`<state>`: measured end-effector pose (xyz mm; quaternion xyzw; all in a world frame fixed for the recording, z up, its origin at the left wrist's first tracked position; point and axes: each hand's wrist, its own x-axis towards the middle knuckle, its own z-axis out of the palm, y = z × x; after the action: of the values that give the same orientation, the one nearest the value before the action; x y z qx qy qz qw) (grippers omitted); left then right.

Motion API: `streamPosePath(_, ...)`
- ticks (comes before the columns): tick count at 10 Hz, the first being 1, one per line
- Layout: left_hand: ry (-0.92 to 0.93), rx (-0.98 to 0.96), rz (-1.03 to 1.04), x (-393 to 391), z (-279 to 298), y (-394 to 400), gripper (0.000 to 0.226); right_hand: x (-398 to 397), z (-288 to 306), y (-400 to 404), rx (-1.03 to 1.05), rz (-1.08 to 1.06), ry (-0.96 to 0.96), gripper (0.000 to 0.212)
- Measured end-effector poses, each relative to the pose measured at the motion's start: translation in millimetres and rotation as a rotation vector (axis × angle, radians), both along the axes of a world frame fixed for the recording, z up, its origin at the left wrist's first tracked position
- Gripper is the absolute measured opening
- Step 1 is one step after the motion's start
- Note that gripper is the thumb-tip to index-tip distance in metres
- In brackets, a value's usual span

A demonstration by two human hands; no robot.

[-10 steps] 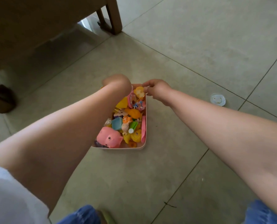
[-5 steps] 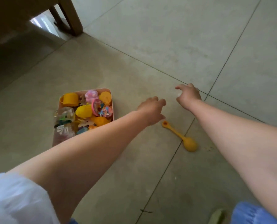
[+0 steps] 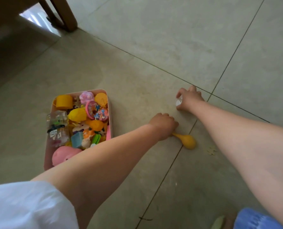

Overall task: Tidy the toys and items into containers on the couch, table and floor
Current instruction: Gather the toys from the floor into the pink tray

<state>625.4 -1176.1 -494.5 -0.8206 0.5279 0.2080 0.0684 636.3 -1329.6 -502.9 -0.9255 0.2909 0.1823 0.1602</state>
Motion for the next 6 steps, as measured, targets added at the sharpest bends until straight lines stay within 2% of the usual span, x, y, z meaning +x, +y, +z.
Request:
streamPosePath(1, 0.023, -0.035, 0.205, 12.6, 18.0, 11.1, 0.020, 7.1, 12.1, 6.3, 0.089, -0.135, 0.039, 0.044)
streamPosePath(2, -0.027, -0.134, 0.437, 35.4, 42.8, 29.6, 0.018, 24.1, 34.7, 17.7, 0.269, -0.250, -0.086, 0.051)
streamPosePath(3, -0.091, -0.205, 0.702, 55.8, 66.5, 56.6, 0.022, 53.0, 54.5, 37.6, 0.500, -0.313, -0.273, 0.039)
streamPosePath(4, -0.173, -0.217, 0.889, 70.4, 81.4, 93.8, 0.032, 78.2, 72.7, 80.7, 0.774, -0.308, -0.307, 0.032)
streamPosePath(5, -0.134, -0.379, 1.110, 71.6, 98.0, 134.8, 0.044, 86.2, 78.9, 130.0, 0.961, -0.159, -0.039, 0.040)
streamPosePath(6, -0.032, -0.381, 1.313, 73.6, 104.7, 163.0, 0.050, 85.4, 78.1, 177.3, 0.892, 0.086, 0.194, 0.051)
